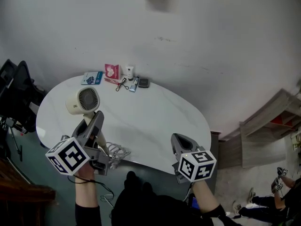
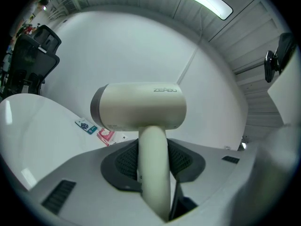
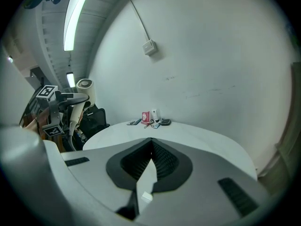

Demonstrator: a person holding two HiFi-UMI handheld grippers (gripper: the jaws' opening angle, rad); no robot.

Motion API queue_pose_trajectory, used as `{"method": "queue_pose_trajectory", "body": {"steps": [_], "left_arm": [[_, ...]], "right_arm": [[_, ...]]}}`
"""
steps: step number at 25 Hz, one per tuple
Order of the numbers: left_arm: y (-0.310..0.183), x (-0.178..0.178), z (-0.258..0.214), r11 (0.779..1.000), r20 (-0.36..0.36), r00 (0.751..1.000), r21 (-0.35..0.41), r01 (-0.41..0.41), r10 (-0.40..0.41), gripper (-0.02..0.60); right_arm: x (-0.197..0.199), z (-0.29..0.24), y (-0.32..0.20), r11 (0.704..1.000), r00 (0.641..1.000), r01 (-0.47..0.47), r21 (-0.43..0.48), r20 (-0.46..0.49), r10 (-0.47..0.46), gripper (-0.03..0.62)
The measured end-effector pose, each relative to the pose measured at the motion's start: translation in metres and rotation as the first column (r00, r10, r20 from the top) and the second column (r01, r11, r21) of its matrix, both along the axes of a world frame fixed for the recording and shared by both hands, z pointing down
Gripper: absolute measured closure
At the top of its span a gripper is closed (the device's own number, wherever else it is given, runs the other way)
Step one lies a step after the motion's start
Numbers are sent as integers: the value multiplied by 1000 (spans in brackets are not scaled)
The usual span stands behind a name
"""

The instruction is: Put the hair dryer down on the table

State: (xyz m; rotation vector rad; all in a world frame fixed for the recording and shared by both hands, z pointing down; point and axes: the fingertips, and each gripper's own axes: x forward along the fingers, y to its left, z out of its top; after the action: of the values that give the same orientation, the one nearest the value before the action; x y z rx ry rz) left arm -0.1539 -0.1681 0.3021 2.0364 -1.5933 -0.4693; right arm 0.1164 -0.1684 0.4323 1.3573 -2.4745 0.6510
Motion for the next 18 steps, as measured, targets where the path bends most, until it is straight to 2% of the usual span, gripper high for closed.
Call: {"method": "queue_pose_trajectory", "body": {"steps": [9, 18], "left_arm": [[-54, -2, -2, 999, 53, 997, -5, -47, 47, 426], [-105, 1, 2, 994, 81, 991, -9, -106, 106, 426]], "right_arm": [[7, 4, -24, 998, 998, -65, -12, -12, 64, 592], [-2, 8, -49, 995, 995, -95, -24, -15, 94, 592]]}}
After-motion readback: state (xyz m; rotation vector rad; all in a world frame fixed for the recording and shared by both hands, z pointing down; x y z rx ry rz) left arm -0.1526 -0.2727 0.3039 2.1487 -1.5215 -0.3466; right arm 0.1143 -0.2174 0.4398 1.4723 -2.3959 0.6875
